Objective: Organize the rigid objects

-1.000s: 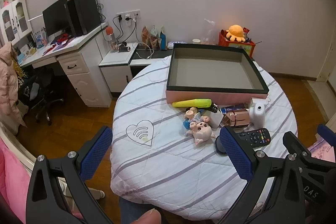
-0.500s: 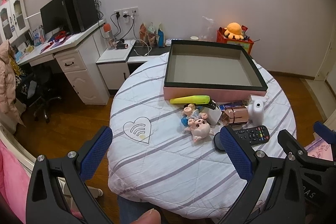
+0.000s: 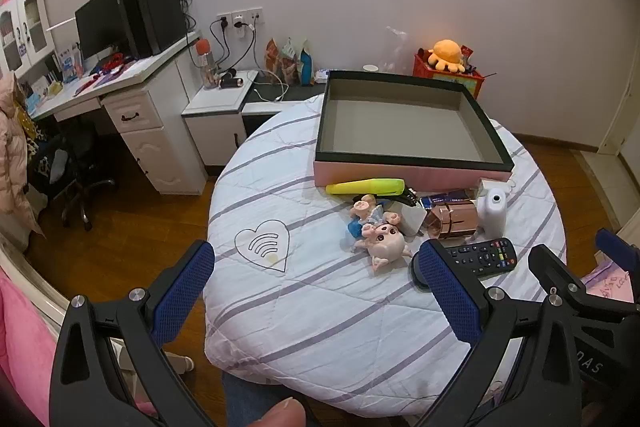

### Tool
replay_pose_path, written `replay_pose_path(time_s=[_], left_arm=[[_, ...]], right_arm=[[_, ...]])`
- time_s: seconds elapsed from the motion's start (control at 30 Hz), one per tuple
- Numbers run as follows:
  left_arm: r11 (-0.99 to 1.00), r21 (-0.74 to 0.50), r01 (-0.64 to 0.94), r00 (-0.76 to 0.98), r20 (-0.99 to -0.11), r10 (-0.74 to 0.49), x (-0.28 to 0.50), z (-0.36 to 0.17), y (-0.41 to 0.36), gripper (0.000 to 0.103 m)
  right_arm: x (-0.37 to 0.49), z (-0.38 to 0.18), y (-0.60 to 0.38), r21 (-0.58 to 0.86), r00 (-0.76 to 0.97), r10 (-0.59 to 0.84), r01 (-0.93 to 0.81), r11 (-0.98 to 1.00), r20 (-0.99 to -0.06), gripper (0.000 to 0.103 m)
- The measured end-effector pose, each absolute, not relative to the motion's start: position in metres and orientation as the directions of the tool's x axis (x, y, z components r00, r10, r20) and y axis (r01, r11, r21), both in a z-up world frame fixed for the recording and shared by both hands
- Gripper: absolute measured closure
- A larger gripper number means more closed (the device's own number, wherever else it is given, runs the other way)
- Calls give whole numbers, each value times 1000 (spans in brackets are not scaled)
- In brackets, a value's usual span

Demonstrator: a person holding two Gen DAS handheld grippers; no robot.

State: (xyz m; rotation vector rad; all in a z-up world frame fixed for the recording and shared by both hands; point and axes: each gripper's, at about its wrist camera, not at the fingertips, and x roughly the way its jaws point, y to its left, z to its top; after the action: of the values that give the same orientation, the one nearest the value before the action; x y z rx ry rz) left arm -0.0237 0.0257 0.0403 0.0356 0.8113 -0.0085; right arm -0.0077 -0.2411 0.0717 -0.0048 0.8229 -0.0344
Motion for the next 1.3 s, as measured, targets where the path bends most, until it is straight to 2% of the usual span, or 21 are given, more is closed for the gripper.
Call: replay_pose_path(time_s=[0.67,1.03,1.3], left_arm=[[999,26,28,666,-746,1,-9,30,28,0],[1000,22,20,687,-727,3,-15,38,30,0],[1000,23,14,687,-727,7,-17,40,31,0]], right_arm=[[12,59,-240,-21,648,-24,12,1000,-761,0],[-3,85,-237,-31,704,-35,19,999,-709,0],[-3,83,-239,-20,697,-30,22,1000,-716,0]])
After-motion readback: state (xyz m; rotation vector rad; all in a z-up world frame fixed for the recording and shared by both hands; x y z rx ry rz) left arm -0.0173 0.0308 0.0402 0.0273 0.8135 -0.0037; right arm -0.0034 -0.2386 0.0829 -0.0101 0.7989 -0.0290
